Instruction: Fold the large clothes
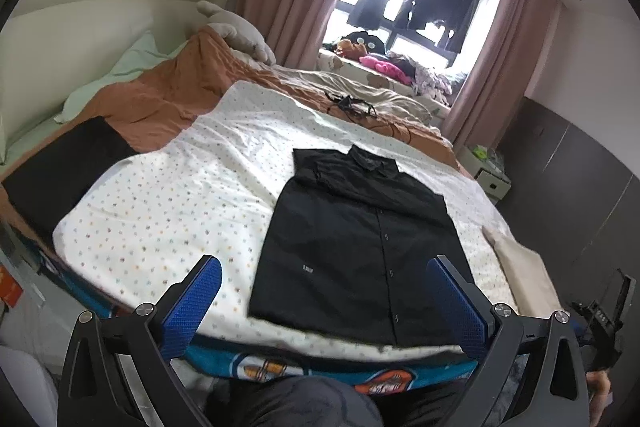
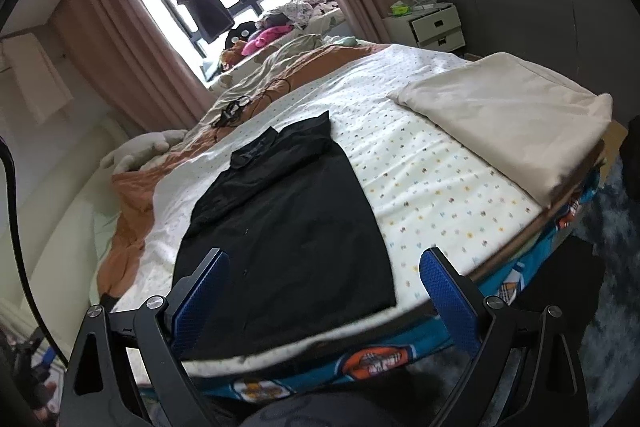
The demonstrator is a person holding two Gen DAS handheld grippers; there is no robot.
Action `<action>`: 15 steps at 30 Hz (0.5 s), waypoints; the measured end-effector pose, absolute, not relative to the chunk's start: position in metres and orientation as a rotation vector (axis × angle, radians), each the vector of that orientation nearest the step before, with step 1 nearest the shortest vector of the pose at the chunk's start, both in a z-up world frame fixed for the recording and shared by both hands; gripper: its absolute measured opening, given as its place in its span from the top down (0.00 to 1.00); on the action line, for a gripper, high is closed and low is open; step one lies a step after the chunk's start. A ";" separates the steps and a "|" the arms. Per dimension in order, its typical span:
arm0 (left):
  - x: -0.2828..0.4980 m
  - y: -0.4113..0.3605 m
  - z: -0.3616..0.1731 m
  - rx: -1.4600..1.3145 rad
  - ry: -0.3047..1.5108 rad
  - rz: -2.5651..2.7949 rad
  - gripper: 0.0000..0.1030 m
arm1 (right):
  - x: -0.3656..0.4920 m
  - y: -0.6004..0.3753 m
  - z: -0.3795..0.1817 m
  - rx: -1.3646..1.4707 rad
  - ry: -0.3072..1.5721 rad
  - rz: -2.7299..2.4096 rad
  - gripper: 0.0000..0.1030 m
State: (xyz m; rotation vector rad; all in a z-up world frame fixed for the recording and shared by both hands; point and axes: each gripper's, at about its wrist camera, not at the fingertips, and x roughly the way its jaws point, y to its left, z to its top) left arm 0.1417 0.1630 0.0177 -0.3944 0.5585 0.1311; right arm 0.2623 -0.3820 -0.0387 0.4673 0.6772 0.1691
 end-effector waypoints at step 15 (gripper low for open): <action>0.103 0.174 -0.014 -0.426 0.561 0.105 0.01 | 0.218 -0.411 -0.072 0.461 0.672 0.179 0.07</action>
